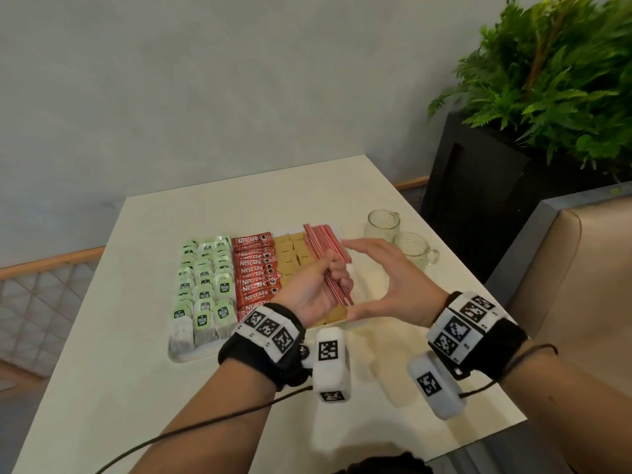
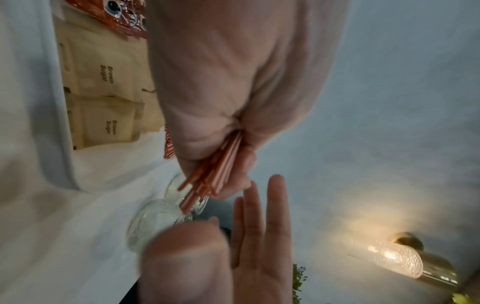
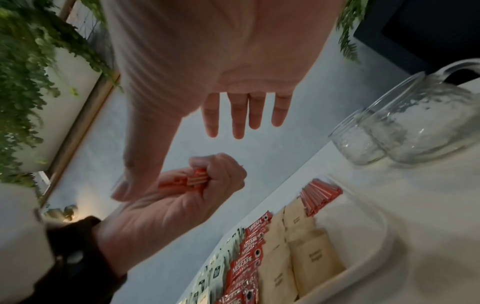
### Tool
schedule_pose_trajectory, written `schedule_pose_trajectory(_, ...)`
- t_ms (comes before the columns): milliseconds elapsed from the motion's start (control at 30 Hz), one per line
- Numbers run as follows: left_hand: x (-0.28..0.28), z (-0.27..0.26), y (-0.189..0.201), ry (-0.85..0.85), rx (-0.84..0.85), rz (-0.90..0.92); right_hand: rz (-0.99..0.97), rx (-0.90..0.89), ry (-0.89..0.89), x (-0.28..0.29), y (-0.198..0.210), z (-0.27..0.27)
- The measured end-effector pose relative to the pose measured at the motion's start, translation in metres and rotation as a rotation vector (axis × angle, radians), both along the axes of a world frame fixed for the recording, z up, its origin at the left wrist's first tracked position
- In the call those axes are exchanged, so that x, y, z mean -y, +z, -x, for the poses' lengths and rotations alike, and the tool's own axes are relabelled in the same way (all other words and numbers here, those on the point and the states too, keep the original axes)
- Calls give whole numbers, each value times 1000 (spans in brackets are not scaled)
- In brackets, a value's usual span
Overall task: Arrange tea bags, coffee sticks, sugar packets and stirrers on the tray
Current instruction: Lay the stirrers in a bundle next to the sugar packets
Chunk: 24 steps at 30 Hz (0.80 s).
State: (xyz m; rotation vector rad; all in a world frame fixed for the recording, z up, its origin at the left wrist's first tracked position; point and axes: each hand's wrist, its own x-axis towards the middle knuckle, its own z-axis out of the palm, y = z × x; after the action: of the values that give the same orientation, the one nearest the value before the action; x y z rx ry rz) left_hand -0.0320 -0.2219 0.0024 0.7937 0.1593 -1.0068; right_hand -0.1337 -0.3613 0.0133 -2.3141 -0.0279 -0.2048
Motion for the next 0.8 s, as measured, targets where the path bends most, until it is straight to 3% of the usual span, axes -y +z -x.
schedule_pose_trajectory(233,-2,6,0,-48,-61,-1,24,57,-59,-11,-7,-15)
schedule_pose_trajectory(433,-5,6,1,-19,-55,11,20,11,26,-10,-12,-11)
schedule_pose_trajectory(633,-3,8,2,-68,24,-38,-2,57,-74,-6,-17,-17)
schedule_pose_trajectory(800,-9,4,1,-218,164,-176,-113,-103,-83,1,-19,-19)
